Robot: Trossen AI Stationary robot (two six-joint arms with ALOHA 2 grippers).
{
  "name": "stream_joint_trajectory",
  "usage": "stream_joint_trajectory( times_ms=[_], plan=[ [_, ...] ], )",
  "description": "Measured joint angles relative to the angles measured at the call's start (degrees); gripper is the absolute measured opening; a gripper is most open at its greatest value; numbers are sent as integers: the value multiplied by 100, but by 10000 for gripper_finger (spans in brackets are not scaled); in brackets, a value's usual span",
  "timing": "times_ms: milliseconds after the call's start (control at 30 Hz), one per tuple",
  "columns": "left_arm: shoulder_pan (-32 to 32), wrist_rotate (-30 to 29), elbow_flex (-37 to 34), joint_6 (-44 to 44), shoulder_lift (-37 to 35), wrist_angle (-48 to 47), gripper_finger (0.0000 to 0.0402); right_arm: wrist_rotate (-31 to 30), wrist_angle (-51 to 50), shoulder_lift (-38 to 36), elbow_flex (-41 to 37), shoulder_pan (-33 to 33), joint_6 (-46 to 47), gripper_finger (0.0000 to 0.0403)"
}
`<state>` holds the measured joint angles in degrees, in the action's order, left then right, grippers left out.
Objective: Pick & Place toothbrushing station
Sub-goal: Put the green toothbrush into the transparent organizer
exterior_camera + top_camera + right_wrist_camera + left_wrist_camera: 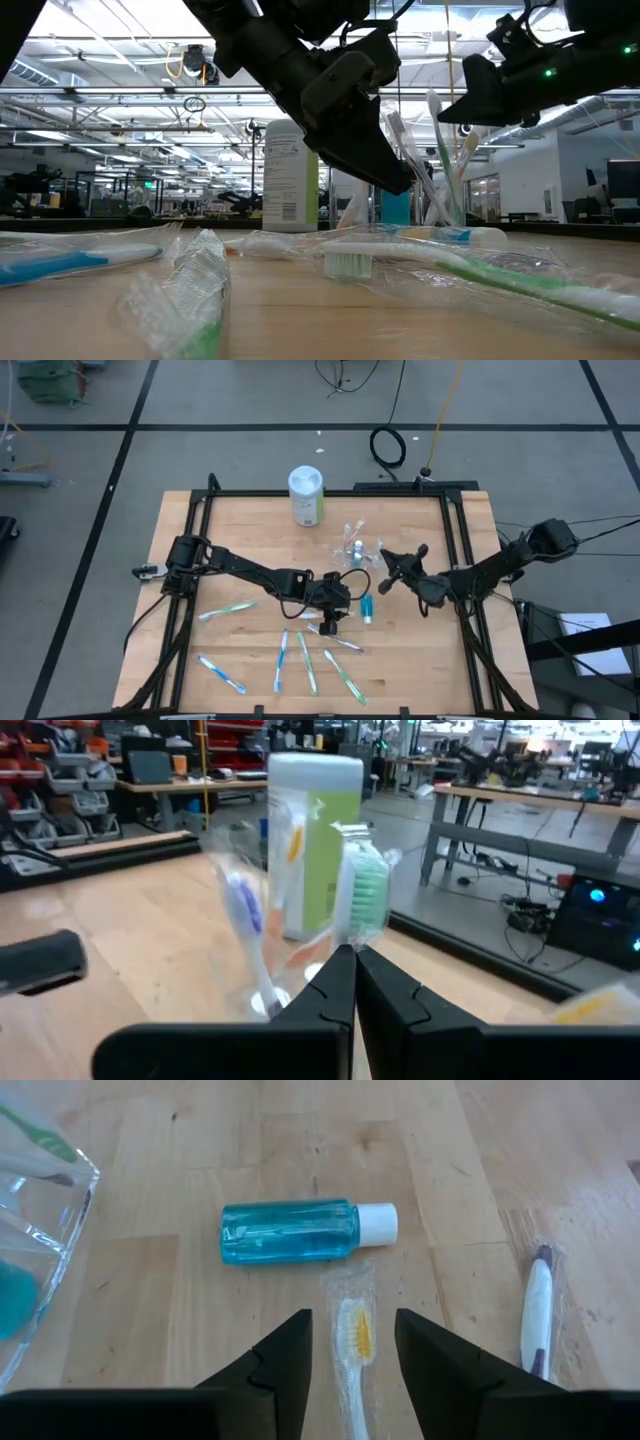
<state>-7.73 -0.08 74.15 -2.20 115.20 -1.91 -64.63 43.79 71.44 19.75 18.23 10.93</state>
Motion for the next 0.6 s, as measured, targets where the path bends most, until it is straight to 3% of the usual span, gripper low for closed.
stream_joint_trajectory(
  times_ms=[167, 300, 600],
  plan=[
    [0, 2, 0, 0, 0, 0, 147, -15, -572, 0, 1, 1, 659, 0],
    [0, 2, 0, 0, 0, 0, 147, 53, -594, 0, 2, 12, 584, 9],
    [0, 7, 0, -92, 0, 2, 147, 195, -605, -76, 2, 58, 173, 93]
  ],
)
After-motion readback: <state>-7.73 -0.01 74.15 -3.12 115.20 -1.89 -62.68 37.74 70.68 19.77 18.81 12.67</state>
